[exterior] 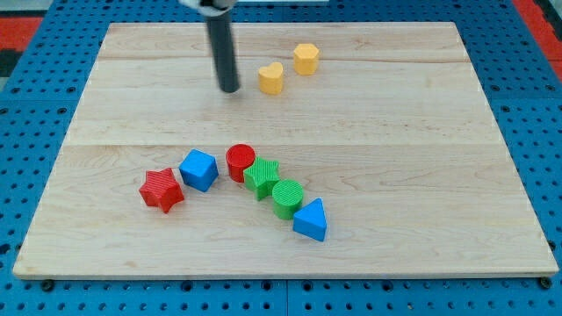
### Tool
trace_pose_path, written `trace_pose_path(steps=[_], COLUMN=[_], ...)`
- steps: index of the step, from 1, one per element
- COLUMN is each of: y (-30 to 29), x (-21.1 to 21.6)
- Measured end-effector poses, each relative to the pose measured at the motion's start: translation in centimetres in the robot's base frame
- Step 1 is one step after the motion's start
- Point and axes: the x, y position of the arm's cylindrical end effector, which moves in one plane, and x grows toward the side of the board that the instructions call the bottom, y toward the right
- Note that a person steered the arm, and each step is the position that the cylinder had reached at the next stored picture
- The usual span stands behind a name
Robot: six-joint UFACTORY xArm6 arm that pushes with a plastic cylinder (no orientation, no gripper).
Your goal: Place the yellow heart above the blue cube
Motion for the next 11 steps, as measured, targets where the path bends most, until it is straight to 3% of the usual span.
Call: trace_pose_path(steps=[2, 3, 5, 7, 9, 10, 11], y=[2.9, 3.9, 8.2, 5.3, -0.4, 2.4, -0.7], x=[-6.0, -6.0, 0.2, -3.3, 2.2, 4.2, 5.5])
